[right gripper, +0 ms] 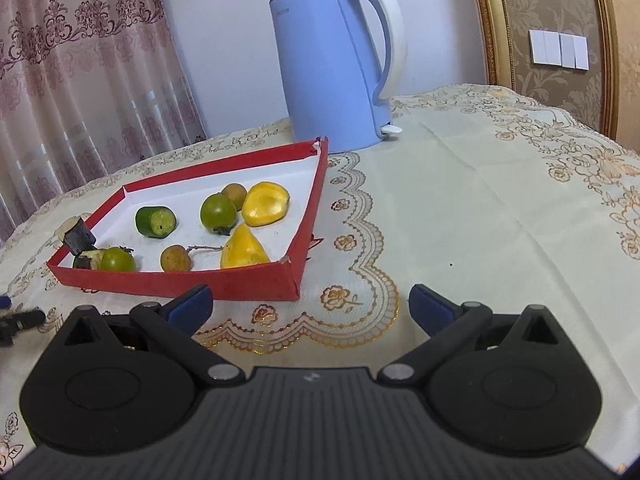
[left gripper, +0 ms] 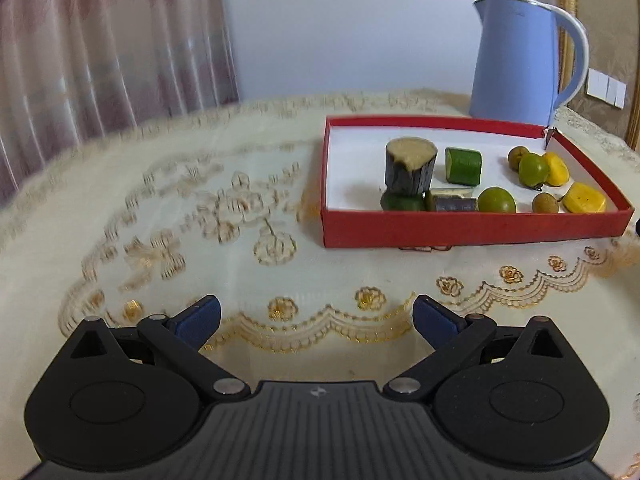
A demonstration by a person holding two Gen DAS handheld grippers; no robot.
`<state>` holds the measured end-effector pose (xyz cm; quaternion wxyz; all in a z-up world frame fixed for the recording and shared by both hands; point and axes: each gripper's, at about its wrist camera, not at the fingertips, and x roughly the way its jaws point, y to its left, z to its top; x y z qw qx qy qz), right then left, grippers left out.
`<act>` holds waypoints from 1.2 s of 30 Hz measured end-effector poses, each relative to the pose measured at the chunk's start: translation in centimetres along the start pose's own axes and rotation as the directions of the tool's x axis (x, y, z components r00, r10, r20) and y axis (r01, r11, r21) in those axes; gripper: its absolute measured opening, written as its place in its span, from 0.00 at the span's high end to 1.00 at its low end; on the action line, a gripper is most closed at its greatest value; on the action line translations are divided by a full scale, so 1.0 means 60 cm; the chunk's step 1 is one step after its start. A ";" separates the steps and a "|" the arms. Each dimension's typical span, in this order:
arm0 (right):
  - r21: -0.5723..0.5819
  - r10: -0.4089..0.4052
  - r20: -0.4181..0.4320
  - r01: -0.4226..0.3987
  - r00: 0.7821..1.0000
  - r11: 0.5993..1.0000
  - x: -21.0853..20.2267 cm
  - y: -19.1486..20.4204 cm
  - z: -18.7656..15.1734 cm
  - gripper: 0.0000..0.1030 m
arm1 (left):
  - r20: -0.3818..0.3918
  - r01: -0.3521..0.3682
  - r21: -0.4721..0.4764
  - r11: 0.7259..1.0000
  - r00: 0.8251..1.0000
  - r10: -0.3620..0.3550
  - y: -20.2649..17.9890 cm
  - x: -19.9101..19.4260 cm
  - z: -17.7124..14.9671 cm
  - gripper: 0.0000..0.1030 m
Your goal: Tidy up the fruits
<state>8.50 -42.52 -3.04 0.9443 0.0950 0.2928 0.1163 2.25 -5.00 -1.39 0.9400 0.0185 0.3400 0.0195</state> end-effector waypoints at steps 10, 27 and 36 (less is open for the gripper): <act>-0.012 -0.019 -0.023 0.019 1.000 1.000 0.007 0.003 0.000 0.00 | -0.014 0.029 -0.020 0.999 0.999 -0.029 0.008 0.023 -0.008 0.00; -0.026 -0.035 -0.046 0.034 0.998 0.999 0.013 0.005 0.000 0.00 | 0.025 -0.015 -0.003 1.000 1.000 0.015 -0.014 0.018 0.034 0.00; -0.015 -0.024 -0.037 0.024 0.999 1.000 0.010 0.003 0.000 0.00 | 0.112 -0.022 0.008 1.000 0.994 0.021 -0.036 -0.008 0.045 0.00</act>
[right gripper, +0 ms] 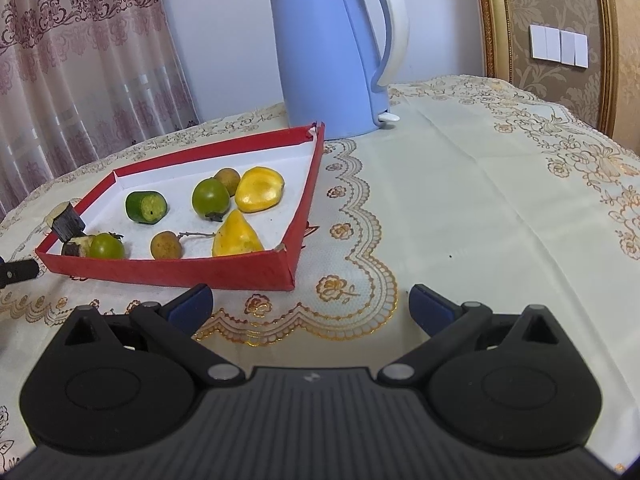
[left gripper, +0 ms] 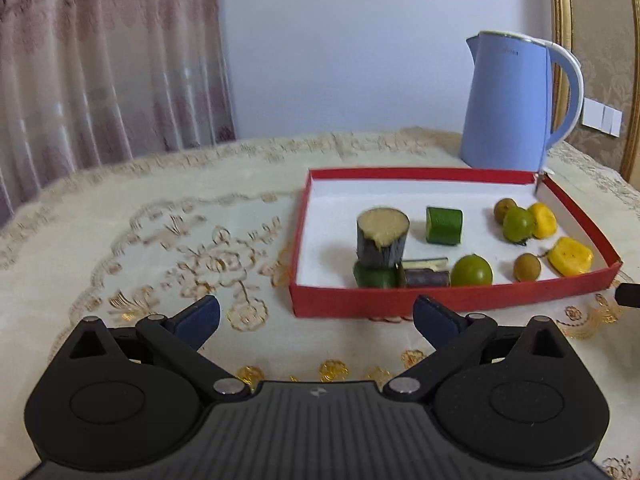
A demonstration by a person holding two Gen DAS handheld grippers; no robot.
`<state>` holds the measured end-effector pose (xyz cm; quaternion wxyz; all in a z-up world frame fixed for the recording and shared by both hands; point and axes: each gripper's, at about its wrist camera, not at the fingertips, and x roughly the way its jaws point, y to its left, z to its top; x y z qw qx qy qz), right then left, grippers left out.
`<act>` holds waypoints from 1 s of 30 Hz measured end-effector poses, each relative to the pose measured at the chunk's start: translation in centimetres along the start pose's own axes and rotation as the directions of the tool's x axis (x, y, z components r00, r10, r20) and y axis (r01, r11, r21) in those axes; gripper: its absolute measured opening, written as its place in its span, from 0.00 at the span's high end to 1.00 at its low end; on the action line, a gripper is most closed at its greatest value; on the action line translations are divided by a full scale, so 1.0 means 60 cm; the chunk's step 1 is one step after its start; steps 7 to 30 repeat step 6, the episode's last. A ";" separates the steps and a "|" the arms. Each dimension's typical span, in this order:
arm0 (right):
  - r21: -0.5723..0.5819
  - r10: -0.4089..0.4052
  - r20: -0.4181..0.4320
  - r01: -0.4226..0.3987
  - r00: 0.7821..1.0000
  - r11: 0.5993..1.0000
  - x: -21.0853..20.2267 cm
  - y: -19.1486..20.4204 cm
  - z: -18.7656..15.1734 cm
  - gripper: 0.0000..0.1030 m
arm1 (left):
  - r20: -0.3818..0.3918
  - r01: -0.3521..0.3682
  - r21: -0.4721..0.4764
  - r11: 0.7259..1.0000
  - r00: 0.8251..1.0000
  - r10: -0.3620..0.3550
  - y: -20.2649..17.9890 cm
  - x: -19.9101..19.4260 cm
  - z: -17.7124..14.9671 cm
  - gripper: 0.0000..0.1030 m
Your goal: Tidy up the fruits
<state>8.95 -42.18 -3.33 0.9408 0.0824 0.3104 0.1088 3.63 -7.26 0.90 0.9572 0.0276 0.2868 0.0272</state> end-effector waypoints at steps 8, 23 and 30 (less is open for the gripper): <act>0.005 0.006 0.004 -0.006 1.000 1.000 -0.001 -0.001 0.000 0.00 | 0.036 -0.020 0.035 0.999 0.999 0.018 -0.012 -0.014 0.007 0.00; 0.005 0.006 0.004 -0.006 1.000 1.000 -0.001 -0.001 0.000 0.00 | 0.036 -0.020 0.035 0.999 0.999 0.018 -0.012 -0.014 0.007 0.00; 0.005 0.006 0.004 -0.006 1.000 1.000 -0.001 -0.001 0.000 0.00 | 0.036 -0.020 0.035 0.999 0.999 0.018 -0.012 -0.014 0.007 0.00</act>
